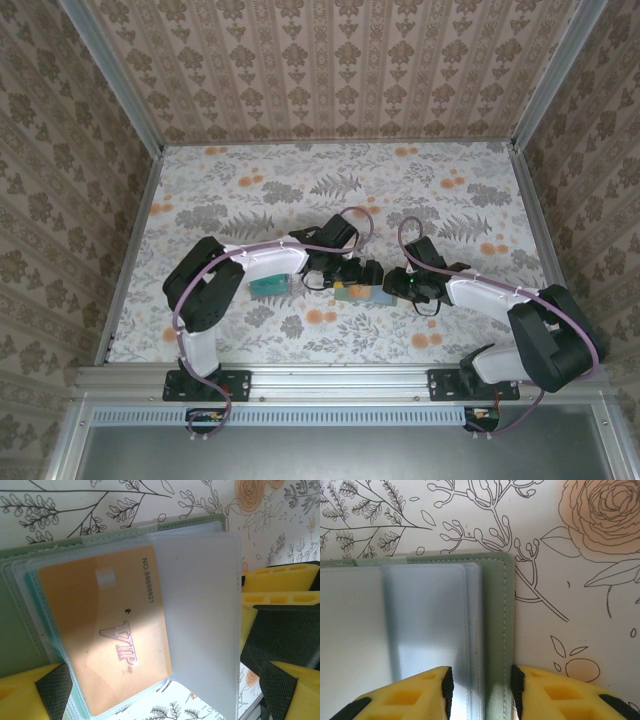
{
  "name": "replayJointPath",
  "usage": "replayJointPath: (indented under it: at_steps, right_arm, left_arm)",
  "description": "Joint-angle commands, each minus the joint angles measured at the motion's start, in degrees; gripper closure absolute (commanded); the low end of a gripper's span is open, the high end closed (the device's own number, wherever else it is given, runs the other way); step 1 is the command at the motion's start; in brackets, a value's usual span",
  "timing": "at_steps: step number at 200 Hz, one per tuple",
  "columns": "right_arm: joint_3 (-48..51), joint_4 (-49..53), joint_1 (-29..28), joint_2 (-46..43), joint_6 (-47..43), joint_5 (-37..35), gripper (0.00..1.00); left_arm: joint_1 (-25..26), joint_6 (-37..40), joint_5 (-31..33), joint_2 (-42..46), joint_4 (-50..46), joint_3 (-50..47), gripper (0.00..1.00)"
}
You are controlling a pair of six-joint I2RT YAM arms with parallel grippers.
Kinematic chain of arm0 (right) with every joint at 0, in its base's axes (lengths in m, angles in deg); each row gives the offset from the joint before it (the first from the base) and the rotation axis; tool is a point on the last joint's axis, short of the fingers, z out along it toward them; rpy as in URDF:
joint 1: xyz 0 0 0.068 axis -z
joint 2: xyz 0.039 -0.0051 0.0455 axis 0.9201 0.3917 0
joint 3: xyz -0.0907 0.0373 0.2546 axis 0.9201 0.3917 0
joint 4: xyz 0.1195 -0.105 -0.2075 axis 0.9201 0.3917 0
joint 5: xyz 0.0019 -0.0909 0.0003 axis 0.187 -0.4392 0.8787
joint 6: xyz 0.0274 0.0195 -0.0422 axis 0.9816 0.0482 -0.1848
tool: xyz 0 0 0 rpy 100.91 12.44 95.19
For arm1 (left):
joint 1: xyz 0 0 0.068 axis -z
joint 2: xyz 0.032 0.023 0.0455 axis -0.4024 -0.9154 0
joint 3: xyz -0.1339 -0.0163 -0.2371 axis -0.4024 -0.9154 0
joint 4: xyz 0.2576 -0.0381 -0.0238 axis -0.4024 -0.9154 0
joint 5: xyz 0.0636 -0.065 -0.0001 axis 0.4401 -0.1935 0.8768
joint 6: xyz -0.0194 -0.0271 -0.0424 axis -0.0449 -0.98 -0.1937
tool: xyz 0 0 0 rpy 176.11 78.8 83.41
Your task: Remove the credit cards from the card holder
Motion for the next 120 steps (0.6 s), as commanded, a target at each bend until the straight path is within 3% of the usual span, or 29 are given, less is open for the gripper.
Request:
replayJointPath:
  at_steps: [1, 86, 120]
  right_arm:
    - [-0.22, 0.59, 0.11, 1.31, 0.47, -0.23, 0.58]
    - [-1.59, 8.69, 2.22, -8.23, -0.52, -8.29, 0.53]
    - [-3.97, 10.38, 2.57, -12.04, -3.05, -6.47, 0.54]
  left_arm:
    - [0.72, 2.07, -1.24, 1.39, -0.85, 2.32, 0.00]
    - [-0.36, 2.62, 1.35, 5.16, -3.45, 1.44, 0.00]
    - [-2.46, 3.19, 2.47, 7.48, -3.98, -1.36, 0.00]
